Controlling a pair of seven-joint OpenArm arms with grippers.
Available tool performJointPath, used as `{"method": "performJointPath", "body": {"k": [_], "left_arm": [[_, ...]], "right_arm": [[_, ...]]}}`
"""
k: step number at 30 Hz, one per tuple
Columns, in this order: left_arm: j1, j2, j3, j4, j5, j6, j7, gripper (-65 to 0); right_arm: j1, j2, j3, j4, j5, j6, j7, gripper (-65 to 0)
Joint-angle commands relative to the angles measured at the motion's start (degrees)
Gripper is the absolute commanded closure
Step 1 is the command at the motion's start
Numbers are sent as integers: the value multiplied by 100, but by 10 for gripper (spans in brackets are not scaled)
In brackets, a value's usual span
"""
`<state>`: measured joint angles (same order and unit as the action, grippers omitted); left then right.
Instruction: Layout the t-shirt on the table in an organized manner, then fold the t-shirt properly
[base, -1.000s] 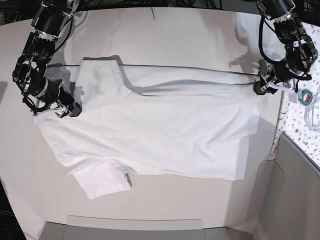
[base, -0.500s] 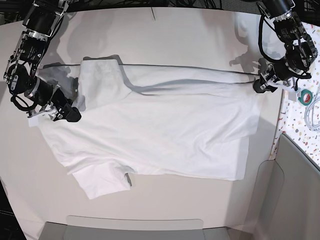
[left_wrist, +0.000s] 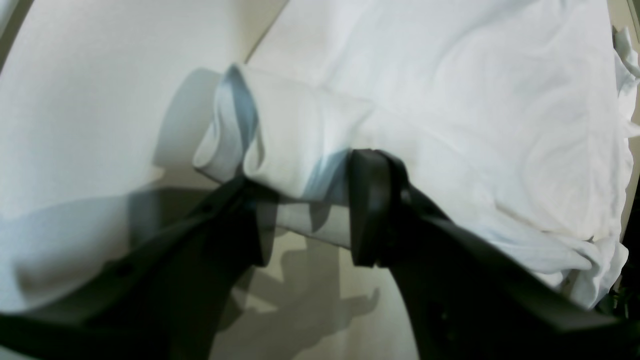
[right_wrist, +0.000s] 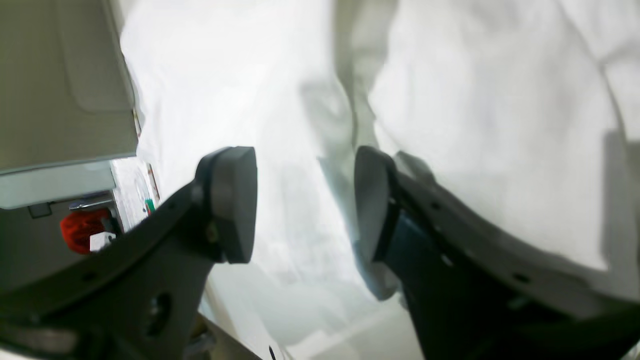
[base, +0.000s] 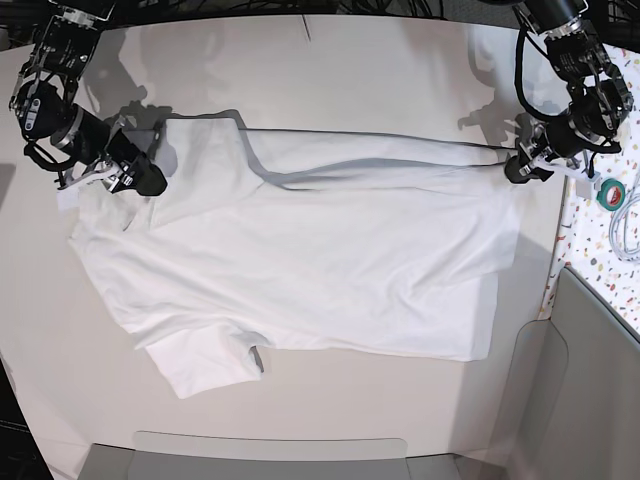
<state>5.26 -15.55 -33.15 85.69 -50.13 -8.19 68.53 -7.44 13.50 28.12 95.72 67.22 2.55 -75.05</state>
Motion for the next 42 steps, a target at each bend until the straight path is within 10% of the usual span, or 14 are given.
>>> {"method": "performJointPath", "body": {"k": [1,42], "left_arm": [[-29,-76,-30,86,-11,-21,-9,-218],[-11,-67,-30,86,-11,-21,-9,-217]], "right_arm": [[37,70,6,94,122,22,36,-311],[-517,79,-372,639,-379,13,45,-307]]}}
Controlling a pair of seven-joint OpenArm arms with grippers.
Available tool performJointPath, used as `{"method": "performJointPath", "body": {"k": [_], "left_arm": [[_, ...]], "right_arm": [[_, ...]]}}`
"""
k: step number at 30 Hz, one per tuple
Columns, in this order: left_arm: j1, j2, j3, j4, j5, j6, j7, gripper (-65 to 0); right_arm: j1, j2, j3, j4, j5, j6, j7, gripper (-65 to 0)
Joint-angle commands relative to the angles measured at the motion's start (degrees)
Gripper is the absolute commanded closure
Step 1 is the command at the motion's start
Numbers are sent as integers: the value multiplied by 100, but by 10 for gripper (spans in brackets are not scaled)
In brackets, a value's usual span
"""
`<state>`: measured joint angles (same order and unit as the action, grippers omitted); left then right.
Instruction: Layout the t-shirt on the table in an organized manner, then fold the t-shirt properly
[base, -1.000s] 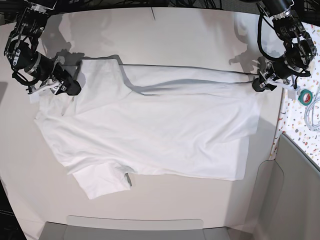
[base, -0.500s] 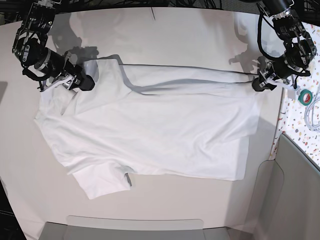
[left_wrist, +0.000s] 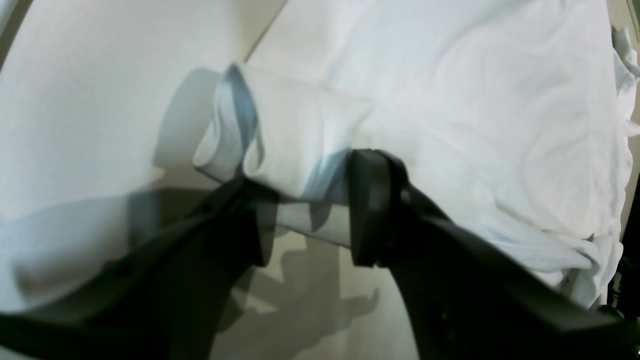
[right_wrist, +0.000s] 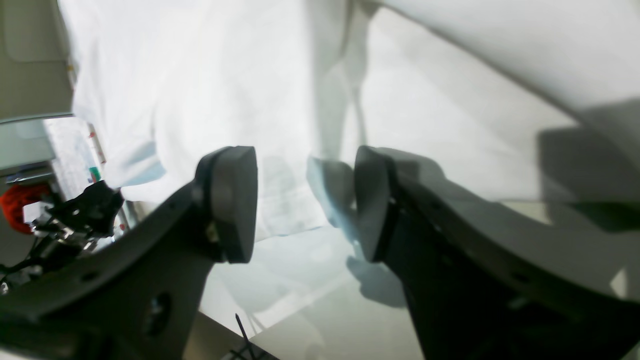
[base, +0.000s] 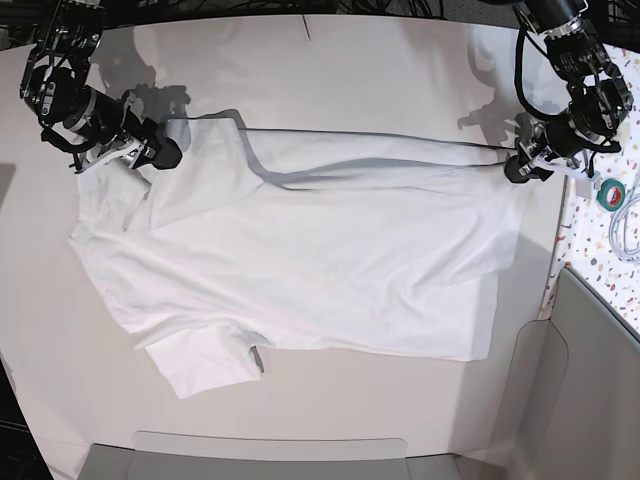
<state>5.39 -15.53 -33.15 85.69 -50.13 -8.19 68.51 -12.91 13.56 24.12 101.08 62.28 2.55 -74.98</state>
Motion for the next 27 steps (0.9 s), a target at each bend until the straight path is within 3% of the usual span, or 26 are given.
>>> {"method": "performJointPath", "body": {"k": [1,6,11,15,18,22,27], "left_arm": [[-24,-69,-30,86,-11,-21,-7,-217],[-24,-69,-30,86,-11,-21,-7,-217],[-24,-69,-30,86,-11,-21,-7,-217],[-33,-69,-30,86,-11,-30,-7,-217],[-33,-69,-30,86,-11,-30,-7,-217],[-33,-69,-30,86,-11,-30,-7,-217],[-33,-69,-30,86,-11,-30,-7,-217]], "right_arm": [[29,64,36,103,115,-4,39,-307],[64,28,36,103,-193,-22,47,-307],[108,-288,28,103,-870,-13,47,-307],[126,-402,1,103,-967,13,47,-296],[161,-402,1,112,-958,13,39,-200],[135,-402,1,314,-958,13,30,-5],[126,-411,1,736,-949,13,12,0]]}}
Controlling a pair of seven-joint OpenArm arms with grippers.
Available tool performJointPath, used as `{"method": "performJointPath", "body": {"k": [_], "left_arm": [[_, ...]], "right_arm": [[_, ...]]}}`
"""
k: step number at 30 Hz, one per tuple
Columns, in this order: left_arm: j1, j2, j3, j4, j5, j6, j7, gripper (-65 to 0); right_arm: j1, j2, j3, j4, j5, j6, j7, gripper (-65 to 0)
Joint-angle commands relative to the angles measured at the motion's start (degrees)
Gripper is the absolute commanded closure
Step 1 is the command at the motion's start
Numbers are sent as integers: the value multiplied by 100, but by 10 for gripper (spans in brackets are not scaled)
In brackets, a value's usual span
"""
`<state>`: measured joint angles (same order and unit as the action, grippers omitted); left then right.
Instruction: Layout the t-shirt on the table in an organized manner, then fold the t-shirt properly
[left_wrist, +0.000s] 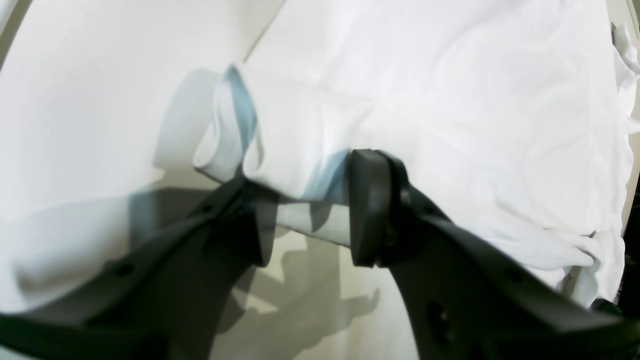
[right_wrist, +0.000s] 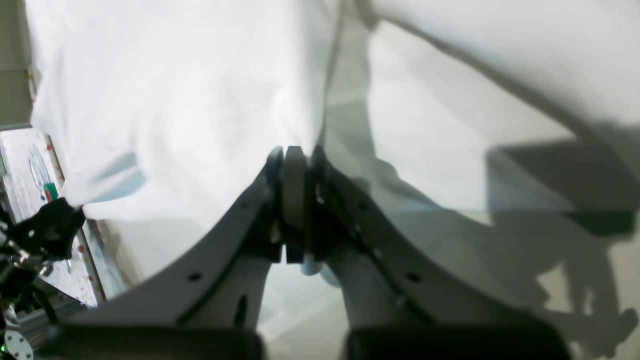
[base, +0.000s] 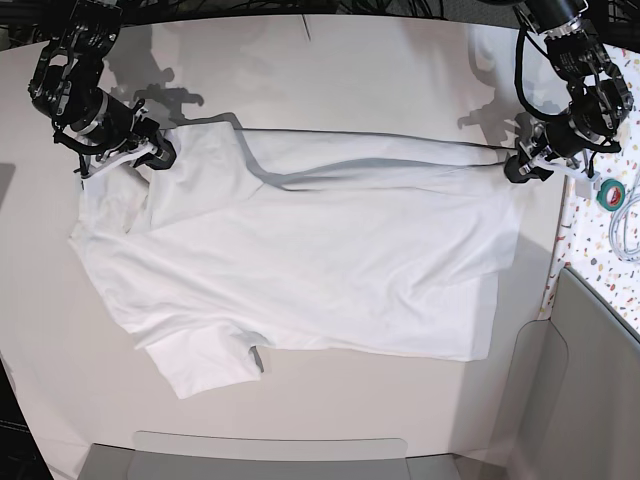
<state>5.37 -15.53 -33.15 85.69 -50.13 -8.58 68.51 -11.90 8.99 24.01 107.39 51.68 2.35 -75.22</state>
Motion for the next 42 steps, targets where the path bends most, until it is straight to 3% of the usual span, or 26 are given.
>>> {"method": "performJointPath", "body": {"k": [1,11,21,25,27,31,39,42], "left_arm": [[-31,-69,-30,86,-11,10,-7,-217],[-31,-69,-22,86,-11,10,-7,-217],[-22,-69,-22,86,-11,10,-7,-217],[4,19,-13,86,-11,1,-7,-217],[66,36,-13,86,-11,1,-7,-217],[92,45,5,86,-11,1,-7,-217],[92,45,5,86,-11,1,-7,-217],[92,45,5,86,-11,1,-7,-217]], "right_arm": [[52,46,12,184,111,33,45,0],[825,-368,3,236,67,33,54,0],[2003,-473,-498,-1619,58,33,142,-4],[2179,-438,-876,-2067,58,33,590,-157],[2223,-447,-955,-2128,58,33,643,-259],[2364,-482,-964,-2102,102,33,643,-388],[2830,-816,-937,-2128,102,42,652,-410],[2926,-965,-937,-2128,102,42,915,-410]]}}
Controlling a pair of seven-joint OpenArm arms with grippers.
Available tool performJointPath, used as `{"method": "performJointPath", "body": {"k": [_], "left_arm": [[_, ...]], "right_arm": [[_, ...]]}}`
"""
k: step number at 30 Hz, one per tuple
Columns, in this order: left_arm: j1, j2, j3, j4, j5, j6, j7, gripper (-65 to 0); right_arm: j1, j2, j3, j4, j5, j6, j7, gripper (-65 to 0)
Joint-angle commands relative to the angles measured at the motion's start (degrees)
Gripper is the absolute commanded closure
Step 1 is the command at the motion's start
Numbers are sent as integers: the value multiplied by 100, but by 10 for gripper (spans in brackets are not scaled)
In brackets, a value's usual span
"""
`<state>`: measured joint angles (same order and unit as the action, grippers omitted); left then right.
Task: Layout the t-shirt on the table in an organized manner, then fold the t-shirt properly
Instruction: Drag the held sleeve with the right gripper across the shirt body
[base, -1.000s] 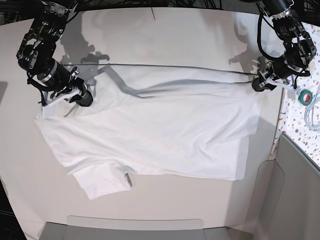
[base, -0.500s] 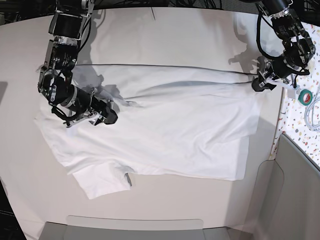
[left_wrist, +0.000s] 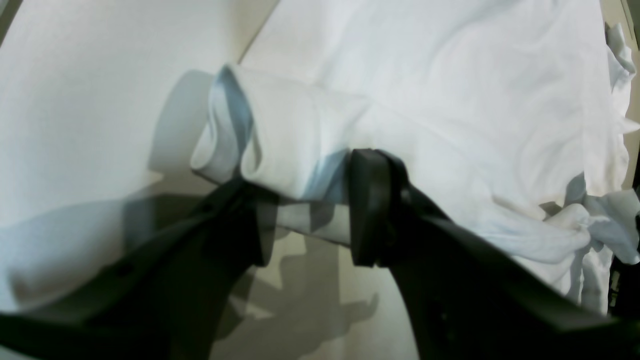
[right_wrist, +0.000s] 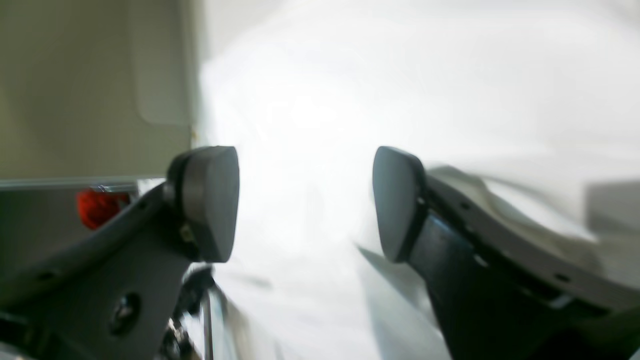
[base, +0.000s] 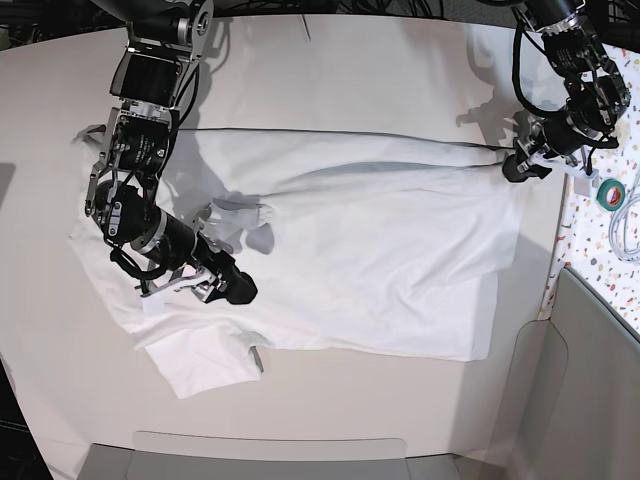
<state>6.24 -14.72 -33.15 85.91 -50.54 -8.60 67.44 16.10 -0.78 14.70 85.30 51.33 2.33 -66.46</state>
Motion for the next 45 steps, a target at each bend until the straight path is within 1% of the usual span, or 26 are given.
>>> {"method": "performJointPath", "body": {"k": [1,4,6,8,10,14,15,16,17,18,19,21,22,24,27,29,32,36,39,42,45], "left_arm": [[5,-36,5,64,30,3,100,-217],[5,-36,5,64,30,3,100,-217],[5,-36,5,64,30,-6,100,-217],[5,-36,5,64,30,-6,100,-217],[5,-36,5,64,30,-6,100,-217],[5,-36,14,64,30,-6,100,-217],[5,-36,14,64,30,-6,100,-217],[5,-27,14,64,30,-6,100,-217],[13,-27,14,64,30,-6,100,-217],[13,-27,14,64,30,-6,100,-217],[13,-27,14,64,30,-6,100,-217],[13,-27,14,64,30,-6,100,-217],[13,-27,14,64,30,-6,100,-217],[13,-27,14,64,30,-6,100,-217],[13,-27,14,55,30,-6,100,-217],[13,-27,14,55,30,-6,100,-217],[13,-27,14,46,30,-6,100,-217],[13,-27,14,38,30,-6,100,-217],[13,-18,14,38,30,-6,100,-217],[13,70,22,38,30,-6,100,-217],[13,87,22,38,30,-6,100,-217]], "right_arm": [[127,-24,-6,81,137,44,224,-410],[127,-76,-33,81,137,44,725,-410],[127,-76,-33,90,146,44,839,-410],[83,-50,-33,152,164,44,839,-410],[-49,38,-6,345,339,44,628,-410],[-471,390,-6,987,823,44,153,-408],[-647,486,-6,1215,920,44,65,-404],[-805,592,-6,1418,955,44,13,-385],[-1008,724,-6,1655,946,44,4,-340],[-1157,847,-6,1822,937,44,4,-282],[-1315,979,3,1989,937,44,4,-205],[-1614,1155,3,2262,937,44,4,-7],[-1720,1225,3,2341,911,44,4,0],[-1834,1366,-15,2499,656,27,-31,0],[-1895,1418,-50,2587,120,-9,-75,0],[-1852,1418,-50,2560,-285,-17,-295,0],[-1579,1366,-252,2543,-1146,-17,-779,0],[-1315,1260,-1052,2525,-2439,-17,-910,0],[-1060,1040,-1624,2147,-3247,-17,-910,0],[-788,864,-2063,1637,-3713,-9,-902,0],[-533,820,-2520,1259,-3880,-9,-893,0]]}}
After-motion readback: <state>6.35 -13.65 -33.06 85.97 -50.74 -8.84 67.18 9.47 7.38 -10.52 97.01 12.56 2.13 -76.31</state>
